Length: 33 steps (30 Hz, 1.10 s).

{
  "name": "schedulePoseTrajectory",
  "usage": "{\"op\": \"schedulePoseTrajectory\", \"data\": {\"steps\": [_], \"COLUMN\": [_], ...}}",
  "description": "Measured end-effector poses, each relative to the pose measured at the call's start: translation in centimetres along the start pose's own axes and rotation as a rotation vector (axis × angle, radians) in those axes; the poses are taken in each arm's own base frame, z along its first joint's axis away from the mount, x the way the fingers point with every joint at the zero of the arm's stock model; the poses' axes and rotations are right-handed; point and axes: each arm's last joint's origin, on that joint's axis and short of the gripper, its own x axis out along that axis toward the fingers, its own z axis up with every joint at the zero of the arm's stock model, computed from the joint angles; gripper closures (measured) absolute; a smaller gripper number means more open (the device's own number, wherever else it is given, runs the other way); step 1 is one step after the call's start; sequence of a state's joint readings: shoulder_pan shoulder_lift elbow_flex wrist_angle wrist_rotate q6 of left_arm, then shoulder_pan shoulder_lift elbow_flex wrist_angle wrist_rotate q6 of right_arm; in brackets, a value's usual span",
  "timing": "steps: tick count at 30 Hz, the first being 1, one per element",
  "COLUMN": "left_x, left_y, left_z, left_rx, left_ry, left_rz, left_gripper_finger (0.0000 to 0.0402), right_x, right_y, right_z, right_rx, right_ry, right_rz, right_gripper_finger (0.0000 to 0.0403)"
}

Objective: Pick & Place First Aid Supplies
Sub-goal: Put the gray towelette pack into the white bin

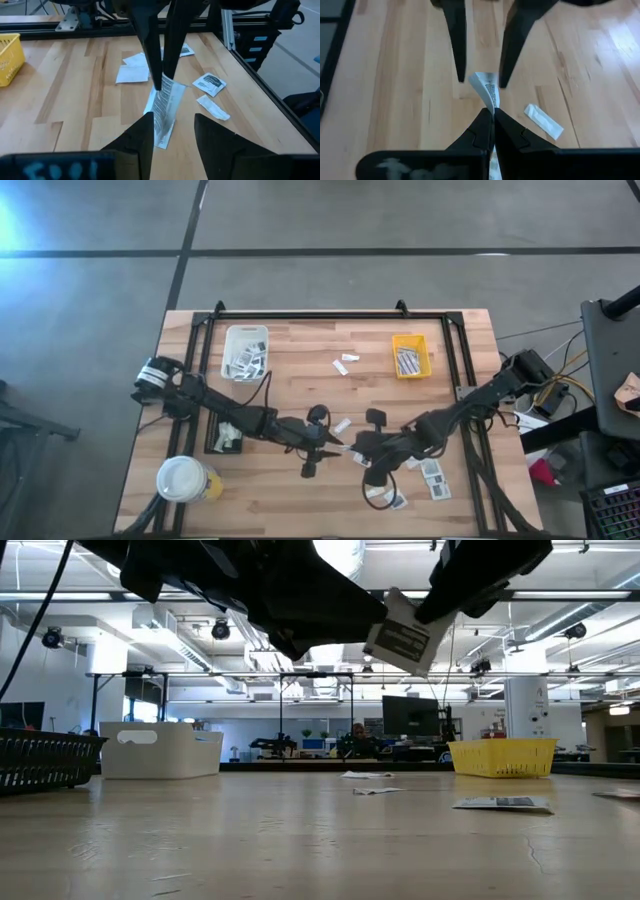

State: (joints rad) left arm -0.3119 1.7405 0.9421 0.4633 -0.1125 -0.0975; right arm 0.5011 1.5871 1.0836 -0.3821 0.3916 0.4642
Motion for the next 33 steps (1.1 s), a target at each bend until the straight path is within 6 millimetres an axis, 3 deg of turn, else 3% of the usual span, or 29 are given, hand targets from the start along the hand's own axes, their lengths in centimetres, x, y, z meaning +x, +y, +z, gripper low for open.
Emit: {"op": "schedulePoseTrajectory", "data": {"steps": [10,18,26,33], "left_x": [0.0,0.0,0.0,-0.6], "left_y": [0.1,0.1,0.1,0.9], "left_z": [0.0,0.0,-0.3,-1.4], "left_rx": [-0.033,-0.036,-0.07,-0.164], "left_ry": [-0.003,-0.002,0.023,0.154], "left_rz": [0.027,0.027,0.038,0.221], "left_gripper_finger": [0.0281,0.0383,0.0399,0.04], "right_x": [0.0,0.0,0.1,-0.5], "right_y": [0.2,0.1,0.1,-0.5], "right_z": [0.5,0.4,0.2,-0.4], "right_rx": [0.016,0.001,-0.013,-0.039], "right_ry": [-0.041,-0.038,-0.027,0.077], "right_rz": [0.021,0.022,0.015,-0.039], "right_gripper_finger": [0.0394,0.0391,0.034,0.0293]}}
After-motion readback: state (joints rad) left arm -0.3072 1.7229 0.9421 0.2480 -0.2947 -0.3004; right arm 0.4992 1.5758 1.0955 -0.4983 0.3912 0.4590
